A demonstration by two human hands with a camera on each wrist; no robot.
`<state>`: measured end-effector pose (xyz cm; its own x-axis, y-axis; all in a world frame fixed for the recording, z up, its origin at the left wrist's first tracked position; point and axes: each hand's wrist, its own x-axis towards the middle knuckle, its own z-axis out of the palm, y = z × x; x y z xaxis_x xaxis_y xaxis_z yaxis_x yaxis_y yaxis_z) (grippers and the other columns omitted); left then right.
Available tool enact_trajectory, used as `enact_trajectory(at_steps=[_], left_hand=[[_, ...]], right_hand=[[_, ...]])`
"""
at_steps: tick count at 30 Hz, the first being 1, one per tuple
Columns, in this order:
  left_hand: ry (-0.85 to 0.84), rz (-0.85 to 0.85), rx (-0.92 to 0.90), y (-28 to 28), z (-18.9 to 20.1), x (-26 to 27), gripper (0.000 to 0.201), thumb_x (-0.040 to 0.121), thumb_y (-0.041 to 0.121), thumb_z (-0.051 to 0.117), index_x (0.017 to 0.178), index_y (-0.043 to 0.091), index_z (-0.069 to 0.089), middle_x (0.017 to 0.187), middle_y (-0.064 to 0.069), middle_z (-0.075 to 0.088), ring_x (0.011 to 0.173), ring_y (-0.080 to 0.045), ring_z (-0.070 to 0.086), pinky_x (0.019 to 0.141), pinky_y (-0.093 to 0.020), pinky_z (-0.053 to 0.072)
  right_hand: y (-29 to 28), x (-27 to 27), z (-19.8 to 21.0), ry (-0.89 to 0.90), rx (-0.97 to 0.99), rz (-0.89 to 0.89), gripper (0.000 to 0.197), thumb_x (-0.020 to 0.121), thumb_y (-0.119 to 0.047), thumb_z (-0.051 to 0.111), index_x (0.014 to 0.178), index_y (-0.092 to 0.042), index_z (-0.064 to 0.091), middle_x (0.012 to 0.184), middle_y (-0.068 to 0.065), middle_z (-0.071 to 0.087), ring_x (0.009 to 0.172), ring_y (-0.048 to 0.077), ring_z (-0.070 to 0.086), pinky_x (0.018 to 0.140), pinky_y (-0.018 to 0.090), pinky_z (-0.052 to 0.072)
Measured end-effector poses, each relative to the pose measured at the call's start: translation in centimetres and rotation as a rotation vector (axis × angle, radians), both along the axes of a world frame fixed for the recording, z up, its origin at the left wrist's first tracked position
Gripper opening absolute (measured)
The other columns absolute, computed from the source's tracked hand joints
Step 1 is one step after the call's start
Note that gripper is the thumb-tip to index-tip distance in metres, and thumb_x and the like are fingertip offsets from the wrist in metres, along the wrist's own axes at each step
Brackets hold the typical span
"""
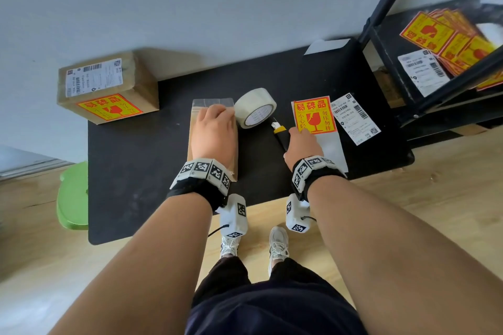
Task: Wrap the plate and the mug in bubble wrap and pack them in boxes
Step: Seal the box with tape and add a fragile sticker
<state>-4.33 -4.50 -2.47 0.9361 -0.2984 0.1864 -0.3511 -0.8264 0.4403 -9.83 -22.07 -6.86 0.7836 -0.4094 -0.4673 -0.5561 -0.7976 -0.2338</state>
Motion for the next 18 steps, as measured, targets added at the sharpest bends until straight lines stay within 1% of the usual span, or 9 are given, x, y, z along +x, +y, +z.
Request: enact_trajectory(at_steps=[2,4,6,8,11,13,14,16,18], left_hand=[[-0.01,0.009,0.002,0.0,-0.1,0.0,0.028,0.093,0.013,0.047,0.102,0.009,0.073,0.108,-0.009,0.065,0.101,-0.031,0.053,0.087,-0.031,0.039],[-0.01,0.016,0.001,0.0,-0.1,-0.1,0.03,0.093,0.015,0.045,0.102,0.009,0.073,0.108,-0.009,0.065,0.102,-0.032,0.053,0.087,-0.032,0.039],[-0.006,0.008,0.014,-0.1,0.1,-0.3,0.034,0.093,0.018,0.041,0.102,0.008,0.073,0.109,-0.01,0.065,0.103,-0.033,0.053,0.088,-0.035,0.041],[0.017,-0.002,0.057,-0.2,0.5,-0.5,0.032,0.095,0.017,0.042,0.105,0.008,0.071,0.115,-0.01,0.064,0.107,-0.034,0.052,0.09,-0.04,0.042],[0.078,-0.002,0.151,-0.1,1.0,-0.7,0.028,0.098,0.014,0.044,0.116,0.011,0.065,0.128,-0.005,0.057,0.12,-0.029,0.046,0.097,-0.039,0.037],[0.102,0.001,0.197,0.1,1.1,-0.8,0.031,0.098,0.015,0.042,0.123,0.015,0.061,0.136,-0.001,0.052,0.127,-0.025,0.041,0.101,-0.036,0.033],[0.119,0.006,0.21,0.2,1.0,-0.9,0.033,0.099,0.016,0.041,0.126,0.017,0.058,0.139,0.0,0.049,0.131,-0.023,0.038,0.103,-0.035,0.031],[0.137,0.017,0.231,0.2,1.1,-1.0,0.036,0.099,0.016,0.04,0.131,0.02,0.054,0.144,0.001,0.045,0.135,-0.022,0.035,0.106,-0.034,0.028],[0.133,0.011,0.253,0.1,1.2,-1.2,0.038,0.098,0.015,0.041,0.134,0.02,0.051,0.146,0.001,0.042,0.136,-0.021,0.034,0.107,-0.033,0.025]], right_hand=[[0.0,-0.1,0.1,-0.011,0.018,0.0,0.046,0.088,-0.012,0.061,0.13,-0.015,0.043,0.127,0.013,0.048,0.118,0.031,0.049,0.09,0.039,0.047],[0.1,0.0,0.4,-0.009,0.071,-0.055,0.047,0.089,-0.019,0.06,0.132,-0.016,0.041,0.127,0.014,0.048,0.115,0.032,0.051,0.087,0.04,0.046],[0.2,0.1,1.0,-0.052,0.143,-0.155,0.046,0.093,-0.022,0.051,0.137,-0.015,0.039,0.13,0.015,0.047,0.115,0.034,0.052,0.084,0.04,0.044],[0.1,0.4,1.6,-0.117,0.222,-0.26,0.04,0.097,-0.017,0.04,0.137,-0.013,0.039,0.13,0.015,0.049,0.113,0.033,0.054,0.079,0.037,0.04],[-0.2,1.0,2.6,-0.245,0.309,-0.36,0.032,0.099,-0.019,0.037,0.13,-0.013,0.045,0.112,0.012,0.058,0.1,0.031,0.06,0.072,0.035,0.04],[-0.1,1.4,3.6,-0.323,0.329,-0.338,0.033,0.1,-0.024,0.04,0.131,-0.017,0.046,0.101,0.007,0.061,0.095,0.029,0.062,0.069,0.036,0.043],[-0.1,1.5,4.0,-0.357,0.326,-0.295,0.035,0.1,-0.025,0.043,0.134,-0.02,0.045,0.1,0.005,0.062,0.094,0.028,0.063,0.071,0.037,0.047],[0.4,1.8,4.9,-0.385,0.325,-0.179,0.044,0.099,-0.026,0.046,0.142,-0.027,0.039,0.11,0.004,0.063,0.099,0.028,0.063,0.08,0.038,0.051],[1.1,2.2,5.5,-0.358,0.353,-0.074,0.053,0.099,-0.027,0.047,0.148,-0.034,0.03,0.12,0.003,0.062,0.097,0.028,0.065,0.084,0.041,0.054]])
